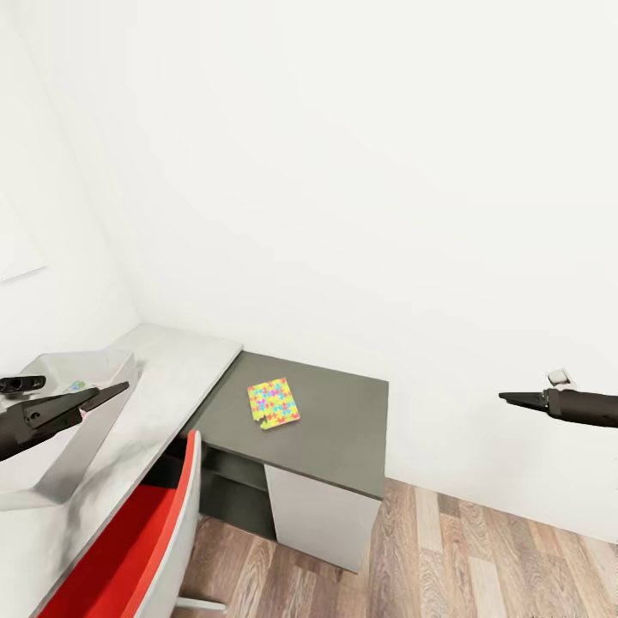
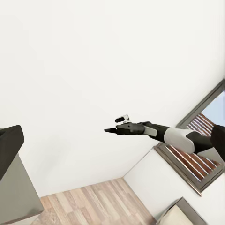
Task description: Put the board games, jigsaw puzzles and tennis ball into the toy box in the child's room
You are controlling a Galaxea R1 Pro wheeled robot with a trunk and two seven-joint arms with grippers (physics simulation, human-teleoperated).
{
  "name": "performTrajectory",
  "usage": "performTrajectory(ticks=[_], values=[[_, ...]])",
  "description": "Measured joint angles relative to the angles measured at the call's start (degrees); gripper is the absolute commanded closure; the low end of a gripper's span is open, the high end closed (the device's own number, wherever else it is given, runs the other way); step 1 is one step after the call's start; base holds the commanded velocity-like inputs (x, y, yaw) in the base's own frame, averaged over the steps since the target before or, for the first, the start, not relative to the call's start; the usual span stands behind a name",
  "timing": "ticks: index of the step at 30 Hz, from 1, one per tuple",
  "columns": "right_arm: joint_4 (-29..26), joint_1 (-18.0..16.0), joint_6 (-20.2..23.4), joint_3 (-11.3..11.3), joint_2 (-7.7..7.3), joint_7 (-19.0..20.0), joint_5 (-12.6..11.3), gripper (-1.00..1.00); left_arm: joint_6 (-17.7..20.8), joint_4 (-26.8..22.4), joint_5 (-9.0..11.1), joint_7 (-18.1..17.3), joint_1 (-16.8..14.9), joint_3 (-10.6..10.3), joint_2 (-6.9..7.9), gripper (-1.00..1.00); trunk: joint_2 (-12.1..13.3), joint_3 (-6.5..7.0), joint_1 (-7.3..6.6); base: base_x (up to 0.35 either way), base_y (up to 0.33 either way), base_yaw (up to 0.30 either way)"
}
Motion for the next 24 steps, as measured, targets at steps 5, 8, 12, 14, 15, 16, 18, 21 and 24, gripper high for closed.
performTrajectory(ticks=[5, 8, 12, 14, 15, 16, 18, 21, 24], values=[[-0.02, 2.30, -1.06, 0.14, 0.04, -0.24, -0.07, -1.00, 0.00, 0.00, 0.00, 0.00, 0.00, 0.00, 0.01, -1.00, 0.00, 0.45, 0.00, 0.000, -0.011, -0.153], [-0.02, 3.68, -1.70, 0.05, 0.08, -0.41, -0.08, -1.00, 0.00, 0.00, 0.00, 0.00, 0.00, -0.03, 0.01, -1.00, 0.00, 0.72, 0.00, 0.000, -0.003, -0.157], [-0.02, 5.60, -3.05, 0.13, 0.30, -1.18, -0.08, -1.00, 0.00, 0.00, 0.00, 0.00, 0.00, -0.11, -0.03, -1.00, 0.00, 1.08, 0.00, 0.000, -0.044, -0.158], [-0.01, 6.89, -3.84, 0.26, 0.50, -2.13, -0.11, -1.00, 0.00, 0.00, -0.01, 0.00, 0.01, -0.21, -0.06, -1.00, 0.01, 1.26, 0.00, 0.000, -0.138, -0.158], [-0.01, 7.34, -4.06, 0.15, 0.57, -2.57, -0.10, -1.00, 0.00, 0.01, 0.01, -0.01, 0.00, -0.27, -0.06, -1.00, 0.00, 1.35, 0.00, 0.000, -0.180, -0.158], [0.00, 8.22, -4.35, 0.28, 0.75, -3.64, -0.11, -1.00, 0.00, 0.01, 0.01, -0.01, 0.00, -0.36, -0.08, -1.00, 0.01, 1.44, 0.00, 0.000, -0.191, -0.157], [0.00, 9.55, -4.61, 0.25, 1.50, -5.77, -0.15, -1.00, 0.00, 0.02, -0.02, -0.01, 0.00, -0.46, -0.12, -1.00, 0.01, 1.62, 0.00, 0.000, -0.211, -0.154], [0.05, 11.47, -4.79, 0.12, 3.35, -9.52, -0.44, -1.00, 0.00, 0.01, -0.06, -0.01, 0.02, -0.59, -0.17, -1.00, 0.02, 1.89, 0.00, 0.000, -0.227, -0.147], [0.04, 14.49, -4.90, 0.25, 7.01, -16.85, -2.57, -1.00, -0.08, 0.02, -0.09, -0.01, 0.26, -0.66, -0.35, -1.00, 0.02, 2.15, -0.01, 0.000, -0.234, -0.143]])
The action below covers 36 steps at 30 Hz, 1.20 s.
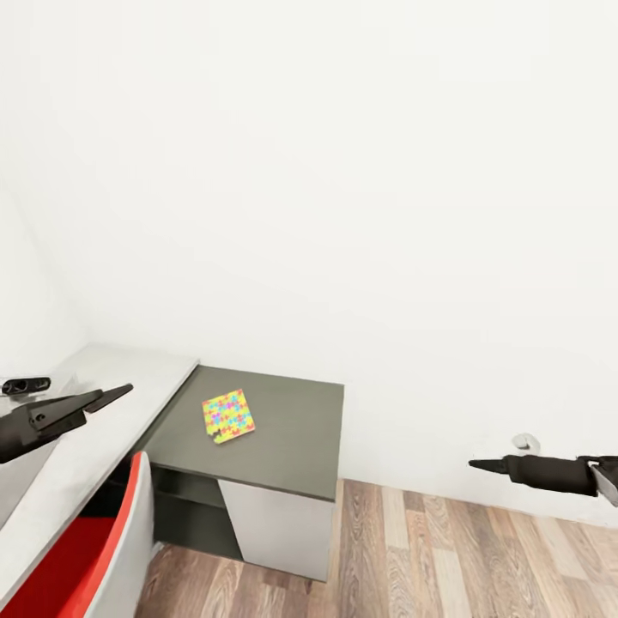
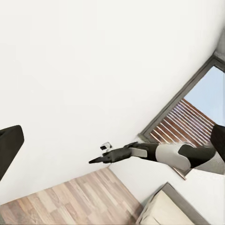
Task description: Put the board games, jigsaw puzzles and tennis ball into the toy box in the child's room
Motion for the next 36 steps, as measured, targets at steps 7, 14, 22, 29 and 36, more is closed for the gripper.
performTrajectory(ticks=[7, 14, 22, 29, 36], values=[[-0.08, 6.33, 0.05, -0.05, 8.39, -24.34, -7.25, -1.00, -0.29, -0.01, -0.42, 0.00, 0.88, -0.02, -0.43, -1.00, 0.00, 0.48, 0.00, 0.000, -0.234, -0.104], [-0.10, 11.76, -3.46, -0.22, 14.41, -41.88, -15.42, -1.00, -2.48, 0.13, -0.81, 0.01, 3.96, -1.10, -0.57, -1.00, 0.00, 0.56, 0.01, 0.000, -0.151, -0.017], [-0.13, 17.46, -10.47, -0.24, 18.91, -48.17, -21.10, -1.00, -3.69, 0.95, -1.31, 0.00, 7.74, -2.39, -0.60, -1.00, -0.01, 0.56, 0.01, 0.000, -0.026, -0.060], [-0.14, 18.11, -11.21, -0.36, 18.99, -48.83, -21.74, -1.00, -3.73, 1.24, -4.45, 0.00, 9.64, -2.59, -0.60, -1.00, -0.01, 0.43, 0.01, 0.000, -0.003, -0.229], [-0.07, 18.21, -11.32, -0.46, 18.80, -49.75, -22.03, -1.00, -3.70, 1.30, -8.09, 0.01, 9.89, -2.80, -0.61, -1.00, -0.01, 0.25, 0.01, 0.000, 0.000, -0.257]])
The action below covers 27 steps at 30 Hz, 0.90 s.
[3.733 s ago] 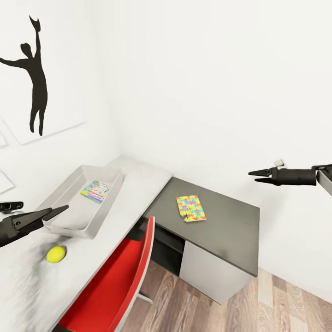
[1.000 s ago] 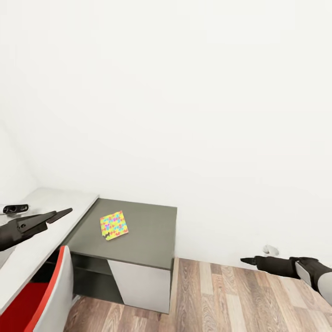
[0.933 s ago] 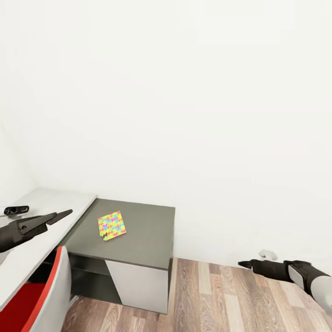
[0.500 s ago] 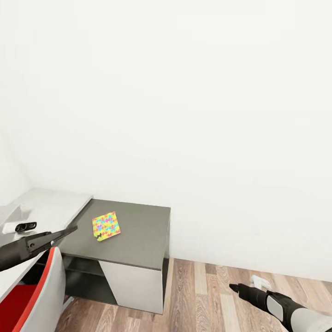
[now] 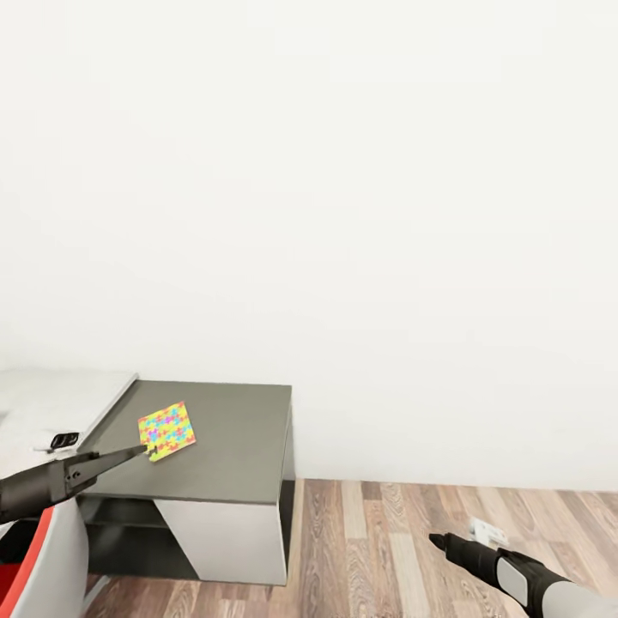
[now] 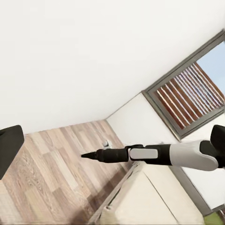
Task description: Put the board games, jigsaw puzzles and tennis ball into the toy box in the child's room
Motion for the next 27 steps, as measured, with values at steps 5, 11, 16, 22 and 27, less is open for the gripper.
performTrajectory(ticks=[5, 11, 16, 22, 27], values=[[0.02, 0.01, -0.31, -0.20, -0.37, -2.80, -0.17, -1.00, 0.00, -0.06, -0.52, 0.00, 0.03, -1.08, 0.00, -1.00, 0.00, -0.14, 0.00, 0.000, 0.000, -0.260], [0.02, 0.01, -0.58, -0.34, -0.53, -5.64, -0.28, -1.00, -0.05, -0.07, -0.66, 0.00, 0.04, -1.52, -0.17, -1.00, 0.00, -0.35, 0.00, 0.000, -0.023, -0.260], [0.02, 0.01, -0.47, -0.41, -0.55, -6.23, -1.10, -1.00, -0.05, -0.07, -0.70, 0.00, 0.04, -1.58, -0.18, -1.00, 0.00, -0.56, 0.00, -0.021, -0.085, -0.255], [-0.04, -0.05, 0.89, -0.79, -0.93, -6.12, -5.29, -1.00, -0.05, -0.08, -0.71, 0.00, 0.04, -1.65, -0.22, -1.00, 0.00, -0.89, 0.00, -0.044, -0.022, -0.240], [-0.30, -0.58, 9.46, -1.21, -3.75, -5.84, -12.68, -1.00, -0.05, -0.08, -0.71, 0.00, 0.04, -1.68, -0.72, -1.00, 0.00, -1.18, 0.00, -0.009, -0.004, -0.227]])
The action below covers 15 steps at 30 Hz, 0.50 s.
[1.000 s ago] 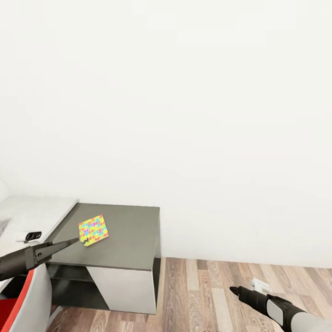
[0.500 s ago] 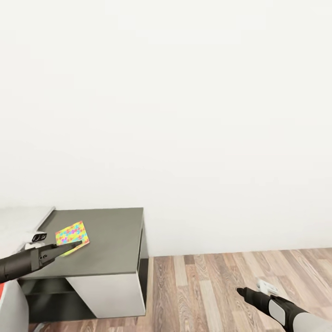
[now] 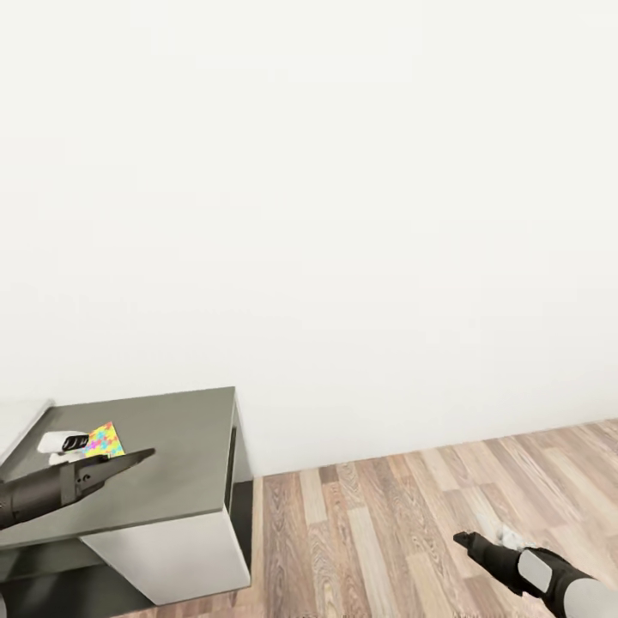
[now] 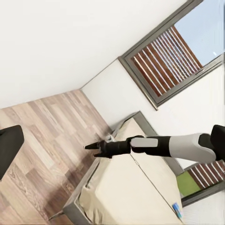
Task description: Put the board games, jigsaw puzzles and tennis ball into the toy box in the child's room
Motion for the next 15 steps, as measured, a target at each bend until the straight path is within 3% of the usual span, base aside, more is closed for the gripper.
performTrajectory(ticks=[2, 6, 15], values=[[-1.14, -0.08, 3.00, -0.18, -1.68, -0.06, -2.84, -1.00, 0.00, 0.00, 0.00, 0.00, 0.00, 0.00, -0.22, -1.00, 0.00, -0.12, 0.00, -0.003, -0.001, -0.224], [-3.78, 0.10, 5.09, -0.43, -3.09, -0.35, -5.65, -1.00, -0.01, 0.00, 0.00, 0.00, 0.00, -0.01, -0.41, -1.00, 0.00, -0.38, 0.00, -0.001, -0.001, -0.208], [-5.63, 0.25, 5.15, -0.42, -3.65, -1.61, -6.99, -1.00, 0.00, 0.00, 0.00, 0.00, 0.00, -0.01, -0.50, -1.00, 0.00, -1.03, 0.00, 0.000, 0.000, -0.187]])
